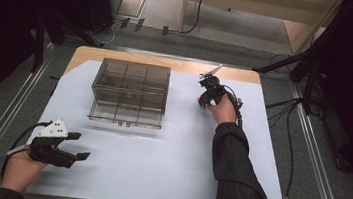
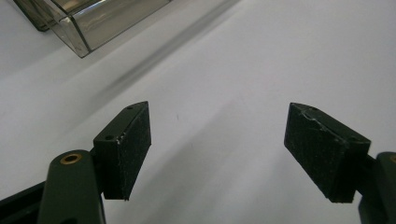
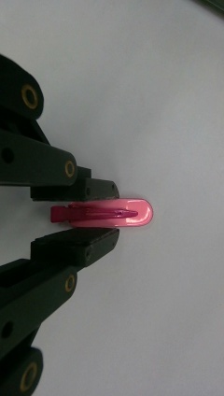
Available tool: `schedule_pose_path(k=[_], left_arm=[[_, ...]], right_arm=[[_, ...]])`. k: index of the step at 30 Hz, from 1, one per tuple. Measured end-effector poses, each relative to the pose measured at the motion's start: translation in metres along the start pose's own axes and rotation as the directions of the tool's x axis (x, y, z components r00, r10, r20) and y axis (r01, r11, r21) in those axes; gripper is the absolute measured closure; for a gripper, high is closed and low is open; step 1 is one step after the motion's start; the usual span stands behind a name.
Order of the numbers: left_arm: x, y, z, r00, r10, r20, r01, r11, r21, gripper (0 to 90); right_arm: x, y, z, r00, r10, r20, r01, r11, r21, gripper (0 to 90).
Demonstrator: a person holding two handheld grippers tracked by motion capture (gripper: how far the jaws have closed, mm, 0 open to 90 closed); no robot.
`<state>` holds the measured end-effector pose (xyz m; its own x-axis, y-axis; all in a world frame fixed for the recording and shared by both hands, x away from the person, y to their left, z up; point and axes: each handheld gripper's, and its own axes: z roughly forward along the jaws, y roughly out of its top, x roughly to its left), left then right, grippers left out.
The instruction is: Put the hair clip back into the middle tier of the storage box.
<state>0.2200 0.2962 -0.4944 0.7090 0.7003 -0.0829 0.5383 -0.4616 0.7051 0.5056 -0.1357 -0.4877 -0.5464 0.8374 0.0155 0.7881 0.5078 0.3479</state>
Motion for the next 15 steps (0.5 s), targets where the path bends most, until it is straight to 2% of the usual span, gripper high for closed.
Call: schedule_pose_path(k=[5, 15], left_arm=[[0.000, 0.000, 0.000, 1.0000, -0.002, 0.003, 0.002, 1.0000, 0.000, 23.9], [0.001, 0.003, 0.002, 1.0000, 0.002, 0.006, -0.002, 1.0000, -0.006, 23.9]], right_arm=[[-0.002, 0.000, -0.001, 0.9997, 0.023, -0.010, -0.023, 1.000, 0.003, 77.4], [0.000, -0.003, -0.012, 1.0000, 0.006, -0.006, -0.006, 1.000, 0.005, 77.4]])
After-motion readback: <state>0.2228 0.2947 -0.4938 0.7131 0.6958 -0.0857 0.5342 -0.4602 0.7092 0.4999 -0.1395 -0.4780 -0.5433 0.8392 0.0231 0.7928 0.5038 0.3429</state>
